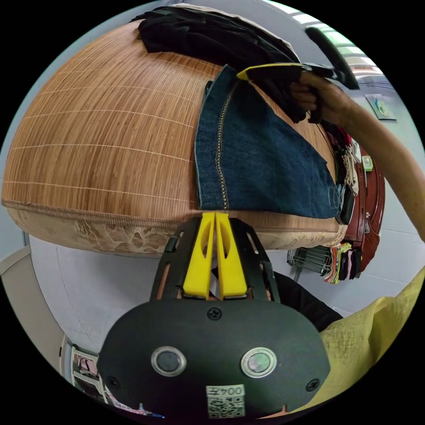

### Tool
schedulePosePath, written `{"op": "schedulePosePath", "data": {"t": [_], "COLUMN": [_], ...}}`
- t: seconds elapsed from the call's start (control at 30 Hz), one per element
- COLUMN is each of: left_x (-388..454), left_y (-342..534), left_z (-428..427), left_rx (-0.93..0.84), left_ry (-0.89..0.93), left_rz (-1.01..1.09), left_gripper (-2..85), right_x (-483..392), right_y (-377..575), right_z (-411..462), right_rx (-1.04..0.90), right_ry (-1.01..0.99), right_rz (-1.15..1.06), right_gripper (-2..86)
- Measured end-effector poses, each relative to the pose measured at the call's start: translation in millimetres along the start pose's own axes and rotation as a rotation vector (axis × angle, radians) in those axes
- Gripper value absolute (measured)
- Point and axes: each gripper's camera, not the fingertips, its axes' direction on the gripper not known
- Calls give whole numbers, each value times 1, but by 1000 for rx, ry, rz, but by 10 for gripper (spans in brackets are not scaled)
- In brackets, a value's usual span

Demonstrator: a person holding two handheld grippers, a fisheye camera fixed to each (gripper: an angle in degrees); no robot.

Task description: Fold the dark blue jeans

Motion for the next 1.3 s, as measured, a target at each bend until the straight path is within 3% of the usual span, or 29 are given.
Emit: {"op": "schedulePosePath", "data": {"t": [0.23, 0.47, 0.67, 0.83, 1.03, 1.17, 1.3], "left_x": [-14, -15, 10, 55, 137, 153, 150], "left_y": [-13, -48, -96, -169, -273, -326, -345], "left_z": [-11, -14, -31, -42, -16, 16, 11], "left_rx": [30, 13, 83, 124, 56, -86, -85], "left_ry": [-42, -67, -58, -27, -71, -237, -163], "left_rz": [-29, -62, 13, 153, 362, 342, 256], "left_gripper": [2, 2, 2, 2, 1, 1, 0], "right_x": [9, 26, 15, -8, -17, -29, -41], "right_y": [71, 42, 115, 204, 279, 289, 294], "right_z": [-43, -41, -69, -55, -59, -52, -62], "right_rx": [164, 138, 241, 184, 91, -4, 35], "right_ry": [-34, 99, -200, -279, -172, -78, -6], "right_rz": [180, 364, 540, 842, 1092, 1024, 1032], "right_gripper": [32, 47, 51, 81, 109, 95, 88]}}
